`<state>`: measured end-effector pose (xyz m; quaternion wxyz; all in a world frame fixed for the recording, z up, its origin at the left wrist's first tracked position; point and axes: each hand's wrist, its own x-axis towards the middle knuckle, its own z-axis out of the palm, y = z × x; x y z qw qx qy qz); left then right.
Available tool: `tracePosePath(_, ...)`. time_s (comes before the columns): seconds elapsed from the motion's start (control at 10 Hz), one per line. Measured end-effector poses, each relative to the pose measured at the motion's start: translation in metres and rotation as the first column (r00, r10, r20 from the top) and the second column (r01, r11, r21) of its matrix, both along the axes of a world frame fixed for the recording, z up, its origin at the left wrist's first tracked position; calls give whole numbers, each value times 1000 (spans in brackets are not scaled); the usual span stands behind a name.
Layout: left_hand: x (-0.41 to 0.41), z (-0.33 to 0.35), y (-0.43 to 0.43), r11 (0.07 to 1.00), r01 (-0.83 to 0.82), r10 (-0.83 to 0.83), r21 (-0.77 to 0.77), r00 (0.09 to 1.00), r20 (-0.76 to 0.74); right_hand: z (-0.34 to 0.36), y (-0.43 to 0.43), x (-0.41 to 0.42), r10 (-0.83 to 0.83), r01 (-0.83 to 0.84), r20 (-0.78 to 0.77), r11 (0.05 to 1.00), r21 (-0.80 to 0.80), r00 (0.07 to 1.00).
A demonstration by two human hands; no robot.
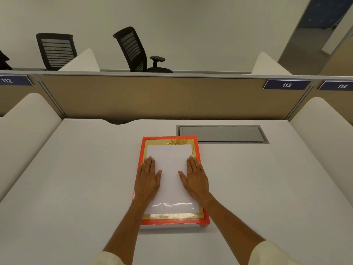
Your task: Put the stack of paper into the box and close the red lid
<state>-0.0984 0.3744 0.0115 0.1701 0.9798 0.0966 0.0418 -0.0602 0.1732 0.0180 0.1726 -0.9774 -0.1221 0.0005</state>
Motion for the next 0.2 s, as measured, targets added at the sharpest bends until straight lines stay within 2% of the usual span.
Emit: tracePosePath(0.2,2,9,-39,999,-11,14,-53,998,63,17,-33,5,18,-18,38,1000,11,999)
